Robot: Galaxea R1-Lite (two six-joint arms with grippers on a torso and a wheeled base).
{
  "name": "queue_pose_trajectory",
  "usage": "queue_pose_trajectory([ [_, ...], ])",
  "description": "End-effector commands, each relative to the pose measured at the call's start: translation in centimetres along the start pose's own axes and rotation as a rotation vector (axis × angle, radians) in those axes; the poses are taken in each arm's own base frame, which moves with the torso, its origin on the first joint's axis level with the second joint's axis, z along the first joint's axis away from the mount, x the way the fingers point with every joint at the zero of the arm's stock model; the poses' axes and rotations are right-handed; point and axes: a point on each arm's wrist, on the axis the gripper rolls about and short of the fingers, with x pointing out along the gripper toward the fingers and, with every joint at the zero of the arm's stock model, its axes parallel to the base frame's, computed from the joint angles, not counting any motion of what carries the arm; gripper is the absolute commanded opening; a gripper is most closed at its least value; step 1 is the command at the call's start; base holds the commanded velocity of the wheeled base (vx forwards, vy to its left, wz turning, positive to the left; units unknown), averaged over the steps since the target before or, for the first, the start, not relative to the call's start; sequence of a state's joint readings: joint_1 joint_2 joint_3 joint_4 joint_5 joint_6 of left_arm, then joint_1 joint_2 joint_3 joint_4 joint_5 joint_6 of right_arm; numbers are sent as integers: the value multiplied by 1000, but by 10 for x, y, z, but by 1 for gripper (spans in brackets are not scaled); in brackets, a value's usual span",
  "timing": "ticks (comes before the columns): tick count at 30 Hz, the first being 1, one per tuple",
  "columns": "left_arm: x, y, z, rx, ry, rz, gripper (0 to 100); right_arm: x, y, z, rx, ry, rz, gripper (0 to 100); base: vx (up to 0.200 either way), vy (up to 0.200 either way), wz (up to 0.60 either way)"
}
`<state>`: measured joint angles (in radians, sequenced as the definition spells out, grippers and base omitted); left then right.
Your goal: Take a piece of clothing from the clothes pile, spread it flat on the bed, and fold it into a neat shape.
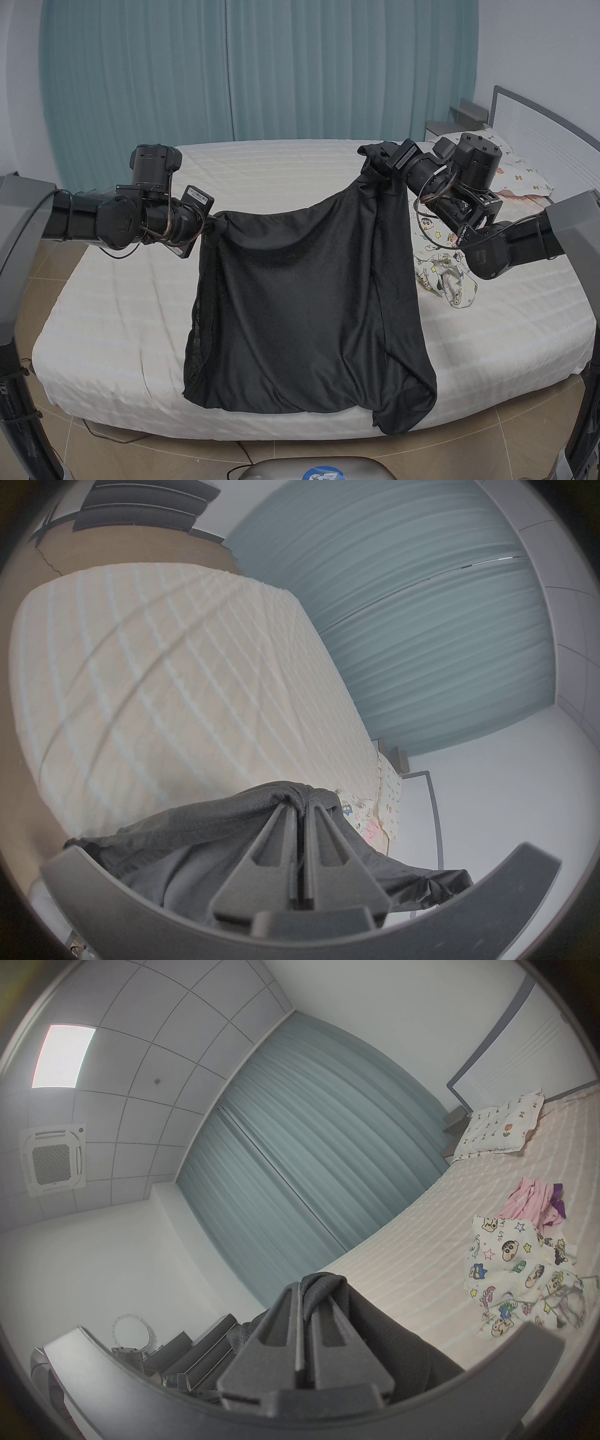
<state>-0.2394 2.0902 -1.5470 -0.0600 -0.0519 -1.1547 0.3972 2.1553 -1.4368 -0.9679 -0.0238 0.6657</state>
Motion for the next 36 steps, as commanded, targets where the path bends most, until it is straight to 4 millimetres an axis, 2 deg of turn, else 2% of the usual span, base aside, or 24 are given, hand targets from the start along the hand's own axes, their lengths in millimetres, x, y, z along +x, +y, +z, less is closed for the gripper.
queue_pose_trajectory([
  [1, 46, 18, -1, -7, 15, 47, 0, 7, -22, -20, 1, 28, -42, 0, 200, 0, 0],
  [6, 62, 29, -4, -26, 20, 74, 0, 10, -38, -39, 1, 55, -77, 0, 160, 0, 0],
  [9, 62, 29, -4, -26, 20, 74, 0, 10, -38, -39, 1, 55, -77, 0, 0, 0, 0],
  [11, 70, 38, -1, -38, 18, 97, 0, 13, -55, -65, -1, 82, -108, 0, 0, 0, 0],
  [15, 78, 46, -2, -43, 23, 109, 0, 13, -70, -79, -4, 109, -138, 0, 0, 0, 0],
  [16, 81, 49, -1, -48, 22, 115, 100, 13, -74, -84, -4, 119, -143, 100, 0, 0, 0],
  [23, 104, 64, -3, -60, 21, 146, 100, 10, -104, -119, -42, 175, -192, 100, 0, 0, 0],
  [25, 106, 67, -2, -62, 18, 153, 100, 9, -110, -119, -58, 175, -205, 100, 0, 0, 0],
  [26, 108, 71, 4, -71, 7, 157, 100, 8, -125, -121, -78, 170, -254, 100, 0, 0, 0],
  [29, 107, 78, 13, -85, -6, 173, 100, -4, -142, -127, -89, 216, -315, 100, 0, 0, 0],
  [33, 102, 85, 21, -99, -2, 219, 100, -19, -166, -118, -114, 240, -384, 100, 0, 0, 0],
  [36, 93, 87, 26, -108, 9, 262, 100, -35, -165, -108, -132, 280, -405, 100, 0, 0, 0],
])
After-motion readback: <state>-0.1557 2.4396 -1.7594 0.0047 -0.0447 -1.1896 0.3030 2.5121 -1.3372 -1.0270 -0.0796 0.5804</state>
